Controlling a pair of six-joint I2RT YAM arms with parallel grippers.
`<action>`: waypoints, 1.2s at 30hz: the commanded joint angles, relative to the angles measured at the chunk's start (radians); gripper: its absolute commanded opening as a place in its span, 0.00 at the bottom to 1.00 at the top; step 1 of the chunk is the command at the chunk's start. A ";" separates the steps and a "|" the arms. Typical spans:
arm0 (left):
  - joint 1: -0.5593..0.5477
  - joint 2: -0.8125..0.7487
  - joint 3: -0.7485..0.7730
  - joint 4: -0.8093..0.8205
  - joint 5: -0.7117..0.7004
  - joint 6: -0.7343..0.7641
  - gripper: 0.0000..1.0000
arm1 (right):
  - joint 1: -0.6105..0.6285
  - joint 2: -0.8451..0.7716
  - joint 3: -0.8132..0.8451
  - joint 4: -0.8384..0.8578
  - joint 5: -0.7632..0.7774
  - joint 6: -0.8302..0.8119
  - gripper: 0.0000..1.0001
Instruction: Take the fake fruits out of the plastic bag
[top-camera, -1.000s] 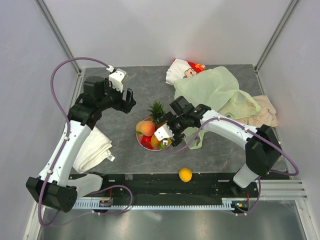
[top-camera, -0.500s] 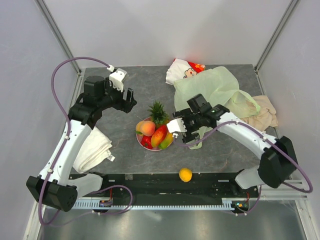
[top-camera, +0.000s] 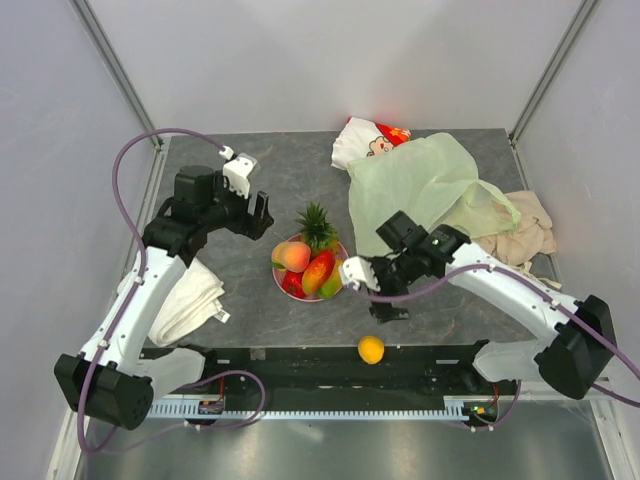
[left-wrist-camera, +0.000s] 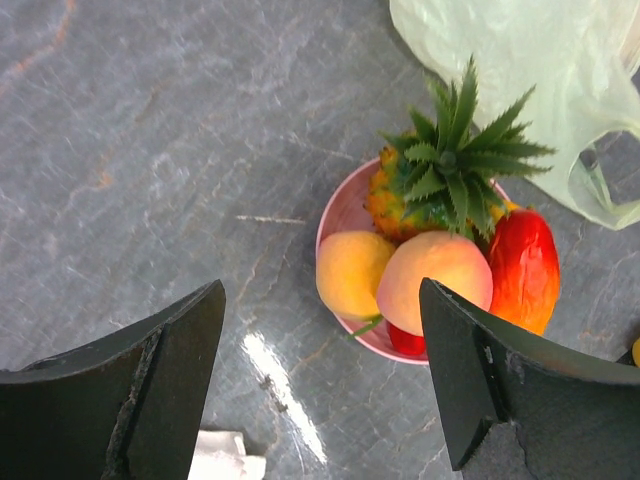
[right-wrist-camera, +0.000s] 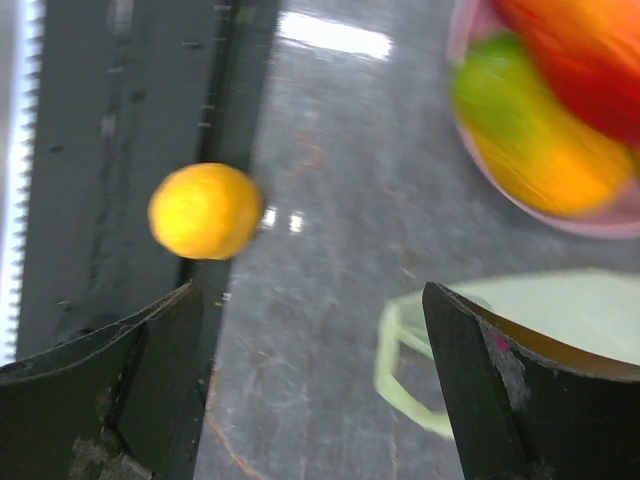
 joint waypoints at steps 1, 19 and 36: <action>0.007 -0.053 -0.031 0.010 0.016 0.016 0.85 | 0.160 -0.061 -0.047 -0.029 -0.019 -0.052 0.98; 0.030 -0.231 -0.094 -0.063 0.032 0.056 0.85 | 0.519 0.002 -0.206 0.120 0.222 -0.049 0.95; 0.099 -0.289 -0.111 -0.080 0.082 0.034 0.85 | 0.575 -0.020 -0.332 0.283 0.474 -0.063 0.66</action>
